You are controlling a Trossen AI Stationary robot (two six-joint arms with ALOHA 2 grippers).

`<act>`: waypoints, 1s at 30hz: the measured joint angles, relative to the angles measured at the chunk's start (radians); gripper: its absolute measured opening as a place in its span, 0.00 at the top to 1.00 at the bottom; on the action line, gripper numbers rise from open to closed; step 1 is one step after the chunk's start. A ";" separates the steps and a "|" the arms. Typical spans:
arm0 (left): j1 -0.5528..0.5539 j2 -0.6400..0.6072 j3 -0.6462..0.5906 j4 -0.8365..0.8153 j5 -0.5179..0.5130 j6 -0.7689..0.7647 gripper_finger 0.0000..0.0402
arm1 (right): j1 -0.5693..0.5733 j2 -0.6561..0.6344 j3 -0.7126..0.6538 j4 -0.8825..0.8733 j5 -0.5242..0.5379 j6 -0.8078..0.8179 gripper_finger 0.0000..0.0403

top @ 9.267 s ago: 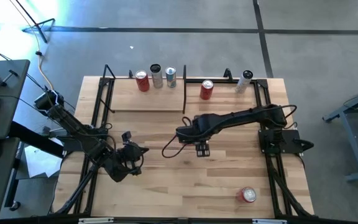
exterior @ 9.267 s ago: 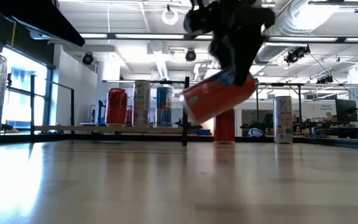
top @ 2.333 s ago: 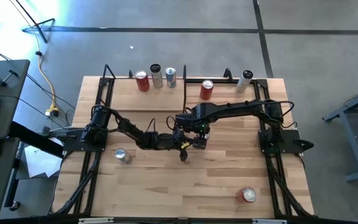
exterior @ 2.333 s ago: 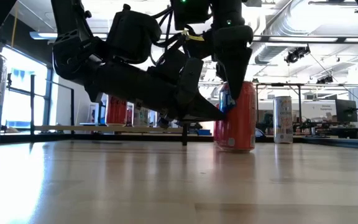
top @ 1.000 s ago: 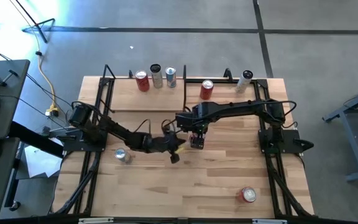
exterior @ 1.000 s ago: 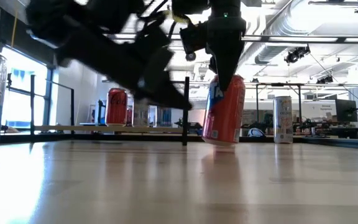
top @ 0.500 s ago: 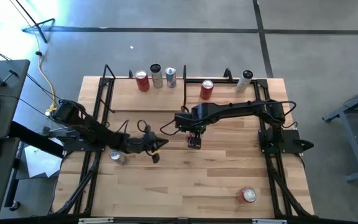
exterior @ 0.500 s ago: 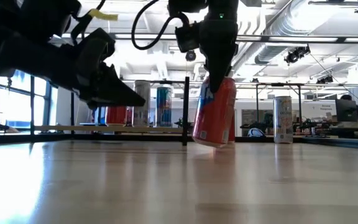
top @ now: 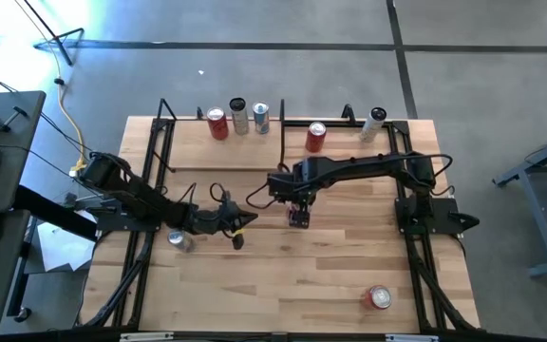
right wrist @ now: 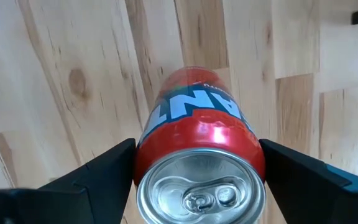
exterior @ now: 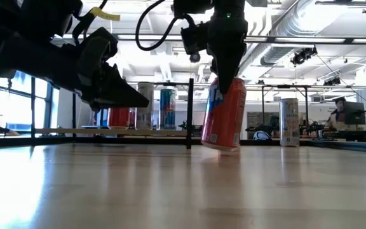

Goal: Place canned beverage on shelf
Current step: Put the left red soda can on the shelf

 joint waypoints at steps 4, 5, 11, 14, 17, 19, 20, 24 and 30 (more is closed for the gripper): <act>0.000 0.000 0.000 0.000 0.000 0.000 1.00 | -0.010 0.000 0.000 0.002 -0.014 0.008 0.19; 0.000 0.000 0.000 0.000 0.000 0.000 1.00 | -0.014 0.000 0.000 0.004 -0.018 0.008 0.17; 0.000 0.000 0.000 0.000 0.000 0.003 1.00 | -0.013 0.000 0.000 0.007 0.003 0.021 0.09; 0.000 0.000 0.000 0.000 0.000 0.008 1.00 | -0.013 -0.001 0.001 -0.001 -0.002 0.002 0.08; 0.000 0.000 0.000 0.000 0.000 0.008 1.00 | 0.008 -0.002 0.038 -0.021 -0.016 -0.048 0.08; 0.000 0.000 0.000 0.000 0.000 0.009 1.00 | 0.038 -0.004 0.087 -0.074 0.002 -0.050 0.08; 0.002 0.000 0.000 0.000 0.000 0.009 1.00 | 0.054 -0.005 0.112 -0.103 0.031 -0.050 0.09; 0.010 0.000 0.000 0.001 0.027 0.025 1.00 | 0.124 -0.006 0.219 -0.239 0.194 -0.001 0.16; 0.023 -0.001 0.002 0.055 0.078 0.070 1.00 | 0.245 -0.033 0.196 -0.315 0.457 0.133 0.47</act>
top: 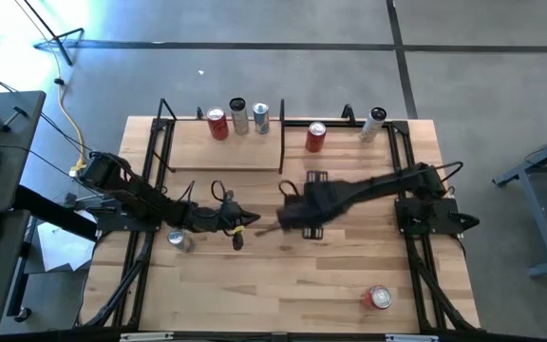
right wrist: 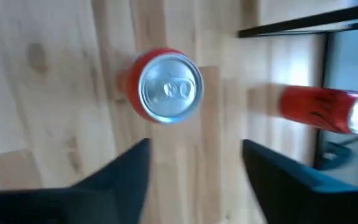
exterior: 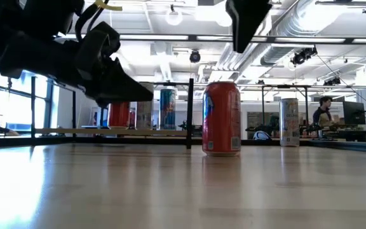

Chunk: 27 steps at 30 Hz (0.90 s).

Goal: Place canned beverage on shelf
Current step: Put the left red soda can on the shelf

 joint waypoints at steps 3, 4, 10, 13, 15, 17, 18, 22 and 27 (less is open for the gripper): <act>0.005 -0.019 0.000 0.003 0.009 0.032 1.00 | 0.063 -0.063 -0.133 0.078 0.096 0.053 0.73; 0.005 -0.029 0.000 -0.001 0.010 0.043 1.00 | 0.086 -0.094 -0.191 0.120 0.111 0.076 0.82; 0.028 -0.111 0.000 -0.029 0.080 0.085 1.00 | 0.201 -0.329 -0.597 0.477 0.182 0.242 0.91; 0.065 -0.146 0.000 -0.062 0.142 0.068 1.00 | 0.240 -0.429 -0.800 0.704 0.249 0.315 0.88; 0.100 -0.153 0.009 -0.106 0.191 0.057 1.00 | 0.258 -0.476 -0.921 0.855 0.323 0.358 0.88; 0.137 -0.152 0.038 -0.213 0.238 0.031 1.00 | 0.266 -0.500 -1.023 0.978 0.387 0.410 0.89; 0.153 -0.151 0.058 -0.276 0.258 0.020 1.00 | 0.268 -0.505 -1.066 1.033 0.418 0.441 0.90; 0.182 -0.136 0.135 -0.414 0.292 0.034 1.00 | 0.247 -0.506 -1.213 1.235 0.525 0.543 0.96; 0.183 -0.141 0.185 -0.458 0.310 0.091 1.00 | 0.181 -0.502 -1.347 1.579 0.531 0.428 0.99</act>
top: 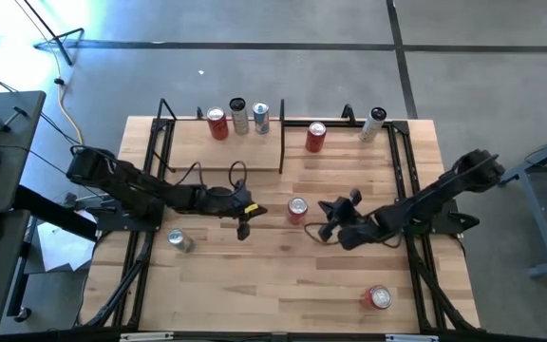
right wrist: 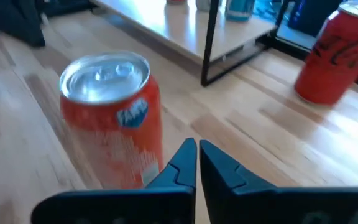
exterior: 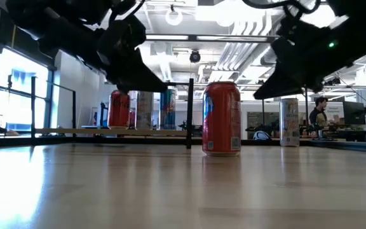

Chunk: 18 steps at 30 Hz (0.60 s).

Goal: Place canned beverage on shelf
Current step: Put the left red soda can on the shelf

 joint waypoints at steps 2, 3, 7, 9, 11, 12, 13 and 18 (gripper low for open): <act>0.002 -0.009 0.011 -0.046 -0.003 0.015 1.00 | -0.038 0.000 -0.033 0.134 -0.033 -0.089 0.99; 0.004 -0.015 0.018 -0.072 -0.015 0.021 1.00 | -0.061 0.000 -0.043 0.190 -0.066 -0.131 1.00; 0.005 -0.057 0.023 -0.215 -0.113 0.024 1.00 | -0.157 0.000 -0.057 0.331 -0.221 -0.276 1.00; 0.005 -0.089 0.023 -0.263 -0.135 0.024 1.00 | -0.211 0.000 -0.055 0.355 -0.301 -0.331 1.00; 0.005 -0.112 0.025 -0.275 -0.136 0.024 1.00 | -0.262 0.001 -0.050 0.378 -0.396 -0.380 1.00; 0.004 -0.123 0.024 -0.286 -0.136 0.024 1.00 | -0.288 0.002 -0.048 0.404 -0.448 -0.403 1.00; 0.004 -0.129 0.024 -0.284 -0.136 0.024 1.00 | -0.313 0.008 -0.046 0.439 -0.497 -0.427 1.00; 0.004 -0.141 0.024 -0.281 -0.134 0.030 1.00 | -0.400 0.052 -0.030 0.525 -0.704 -0.511 1.00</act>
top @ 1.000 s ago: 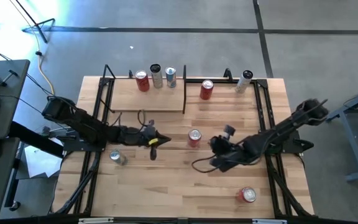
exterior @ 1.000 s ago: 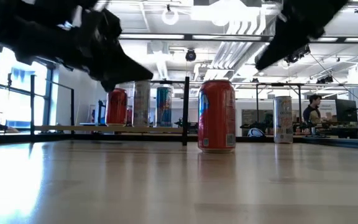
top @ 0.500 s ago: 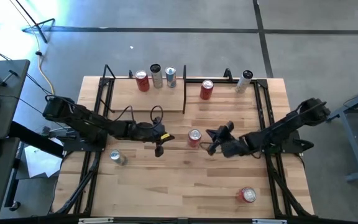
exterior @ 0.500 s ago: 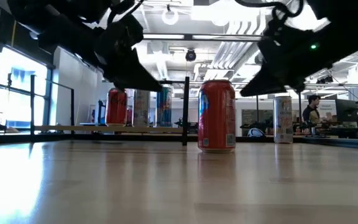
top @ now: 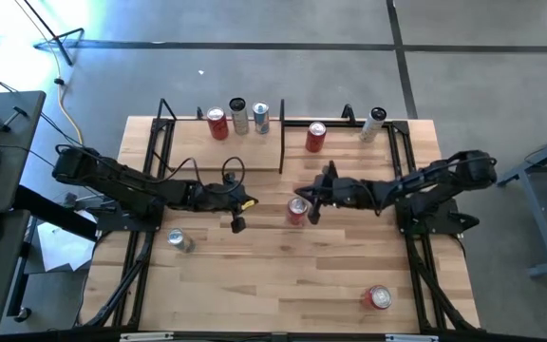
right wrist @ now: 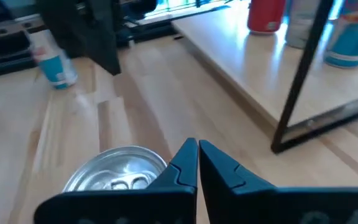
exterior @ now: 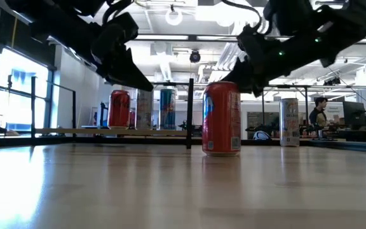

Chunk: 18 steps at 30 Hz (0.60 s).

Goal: Place canned beverage on shelf
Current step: Put the left red soda can on the shelf

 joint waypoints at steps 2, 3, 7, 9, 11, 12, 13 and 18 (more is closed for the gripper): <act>0.000 0.001 0.000 -0.002 0.000 0.000 1.00 | -0.008 0.003 0.031 -0.037 -0.049 -0.030 1.00; 0.000 0.000 0.000 -0.003 0.000 0.000 1.00 | -0.002 -0.010 0.047 -0.075 -0.060 -0.044 1.00; 0.000 0.000 -0.001 -0.004 0.014 0.000 1.00 | 0.070 -0.104 0.129 -0.326 -0.039 -0.082 1.00; 0.000 0.001 -0.001 -0.005 0.016 0.000 1.00 | 0.127 -0.145 0.166 -0.470 0.031 -0.061 1.00; 0.000 0.001 -0.001 -0.007 0.016 0.001 1.00 | 0.197 -0.189 0.185 -0.600 0.099 -0.021 1.00; 0.000 0.001 -0.003 -0.003 0.016 0.001 1.00 | 0.230 -0.203 0.192 -0.648 0.125 0.009 1.00; 0.002 0.001 -0.005 -0.004 0.016 0.001 1.00 | 0.261 -0.213 0.194 -0.696 0.144 0.045 1.00; 0.023 0.001 -0.005 0.011 0.018 -0.001 1.00 | 0.328 -0.186 0.167 -0.814 0.242 0.246 1.00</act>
